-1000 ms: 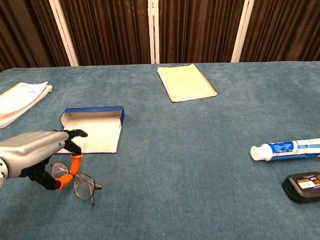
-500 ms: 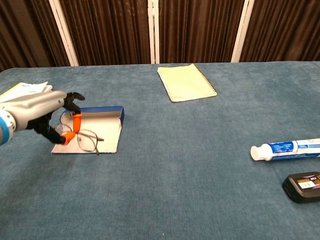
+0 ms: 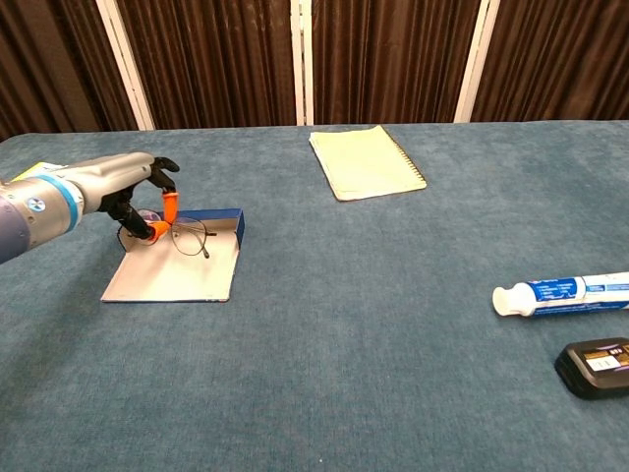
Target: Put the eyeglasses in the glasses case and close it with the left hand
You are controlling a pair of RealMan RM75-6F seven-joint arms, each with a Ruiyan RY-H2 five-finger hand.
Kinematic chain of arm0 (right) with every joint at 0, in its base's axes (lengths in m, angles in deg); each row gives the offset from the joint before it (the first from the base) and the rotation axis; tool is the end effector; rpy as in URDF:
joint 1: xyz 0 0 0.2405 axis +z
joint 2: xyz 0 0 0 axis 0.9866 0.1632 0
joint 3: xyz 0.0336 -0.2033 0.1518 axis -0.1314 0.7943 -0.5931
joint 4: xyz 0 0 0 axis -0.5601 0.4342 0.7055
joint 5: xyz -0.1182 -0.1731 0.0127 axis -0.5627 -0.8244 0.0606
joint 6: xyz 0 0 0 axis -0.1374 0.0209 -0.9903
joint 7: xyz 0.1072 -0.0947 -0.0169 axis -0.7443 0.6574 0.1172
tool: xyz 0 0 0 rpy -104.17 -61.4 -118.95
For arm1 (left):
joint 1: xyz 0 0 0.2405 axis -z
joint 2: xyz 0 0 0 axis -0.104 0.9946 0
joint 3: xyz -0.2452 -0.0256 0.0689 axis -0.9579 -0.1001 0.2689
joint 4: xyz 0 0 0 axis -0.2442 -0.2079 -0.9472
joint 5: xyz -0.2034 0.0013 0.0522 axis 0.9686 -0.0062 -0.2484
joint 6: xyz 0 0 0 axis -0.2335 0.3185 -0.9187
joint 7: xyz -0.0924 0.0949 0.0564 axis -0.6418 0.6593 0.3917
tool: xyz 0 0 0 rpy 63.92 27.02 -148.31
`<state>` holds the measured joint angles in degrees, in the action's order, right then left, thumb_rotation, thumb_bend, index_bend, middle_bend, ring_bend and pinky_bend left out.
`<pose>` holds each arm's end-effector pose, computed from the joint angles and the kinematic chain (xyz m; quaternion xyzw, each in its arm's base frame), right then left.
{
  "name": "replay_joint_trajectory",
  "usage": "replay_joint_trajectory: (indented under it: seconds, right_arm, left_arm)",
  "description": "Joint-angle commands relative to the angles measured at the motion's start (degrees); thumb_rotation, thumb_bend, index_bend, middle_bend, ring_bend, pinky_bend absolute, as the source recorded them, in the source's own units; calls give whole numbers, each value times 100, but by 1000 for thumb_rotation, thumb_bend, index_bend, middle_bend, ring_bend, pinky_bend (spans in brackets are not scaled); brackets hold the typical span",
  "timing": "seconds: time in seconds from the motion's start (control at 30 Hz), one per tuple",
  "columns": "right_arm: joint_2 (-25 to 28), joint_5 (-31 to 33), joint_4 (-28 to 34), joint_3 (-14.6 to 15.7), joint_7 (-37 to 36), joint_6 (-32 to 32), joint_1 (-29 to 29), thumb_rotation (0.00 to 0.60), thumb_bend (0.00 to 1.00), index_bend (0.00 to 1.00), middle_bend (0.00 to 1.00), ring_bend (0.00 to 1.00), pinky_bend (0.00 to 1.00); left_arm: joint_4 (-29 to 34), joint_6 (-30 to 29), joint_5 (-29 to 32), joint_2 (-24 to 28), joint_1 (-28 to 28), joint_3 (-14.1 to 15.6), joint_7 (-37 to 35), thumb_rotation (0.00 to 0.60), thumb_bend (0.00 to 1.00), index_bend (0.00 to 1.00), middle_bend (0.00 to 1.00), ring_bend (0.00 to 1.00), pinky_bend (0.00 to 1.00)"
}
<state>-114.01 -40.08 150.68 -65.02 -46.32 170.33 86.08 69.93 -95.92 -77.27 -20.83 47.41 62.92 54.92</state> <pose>-0.2733 -0.1846 0.1704 0.6450 -0.2945 0.3838 0.5916 -0.1809 0.3691 -0.0310 -0.6745 -0.4644 -0.3101 0.4830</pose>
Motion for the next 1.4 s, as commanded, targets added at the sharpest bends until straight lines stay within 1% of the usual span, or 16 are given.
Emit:
replay_joint_trajectory:
  seconds: [0.03,0.37,0.57,0.63,0.67,0.7,0.73,0.77,0.8,0.9,0.97,1.13,1.4]
  right_arm:
    - [-3,1,-3,-2,2,3,3,600,0,0,0,0,0]
    - [11,46,-15,-6,-40,-12,12,600,0,0,0,0,0]
    - [23,35,-11,2,-60,-1,10,600,0,0,0,0,0]
    - [25,41,-13,-1,-68,0,12,600,0,0,0,0,0]
    - [26,41,-13,-1,-71,1,13,600,0,0,0,0,0]
    - [26,41,-14,0,-76,1,13,600,0,0,0,0,0]
    - [28,44,-14,-1,-81,1,13,600,0,0,0,0,0]
    - [28,48,-15,-2,-80,0,15,600,0,0,0,0,0]
    - [27,51,-17,-3,-78,-1,16,600,0,0,0,0,0]
    - [27,69,-21,-6,-85,-14,22,600,0,0,0,0,0]
    - [25,76,-22,-6,-85,-23,27,600,0,0,0,0,0]
    - [21,85,-20,2,-77,-45,35,600,0,0,0,0,0]
    - [26,115,-22,-12,-76,-33,33,600,0,0,0,0,0]
  left_arm:
    - [-110,68,33,-65,73,8,-97,600,579,630,0,0,0]
    - [-264,49,93,-128,131,113,-210,600,578,628,0,0,0]
    - [-329,54,130,-151,137,152,-312,600,577,605,0,0,0]
    - [-359,17,129,-171,136,166,-337,600,577,510,0,0,0]
    - [-372,-11,117,-185,135,168,-350,600,574,386,0,0,0]
    - [-381,-33,102,-194,135,168,-362,600,562,233,0,0,0]
    - [-395,-77,67,-208,130,168,-388,600,541,141,0,0,0]
    - [-412,-128,21,-225,124,172,-413,600,490,47,0,0,0]
    - [-422,-160,-12,-233,120,179,-423,600,412,6,0,0,0]
    - [-328,-163,-92,-170,100,248,-429,600,207,0,0,0,0]
    - [-223,-215,-184,-103,85,281,-428,600,164,0,0,0,0]
    - [-185,-224,-389,-82,103,376,-436,600,125,0,0,0,0]
    - [-579,-16,-284,-217,270,369,-322,600,124,0,0,0,0]
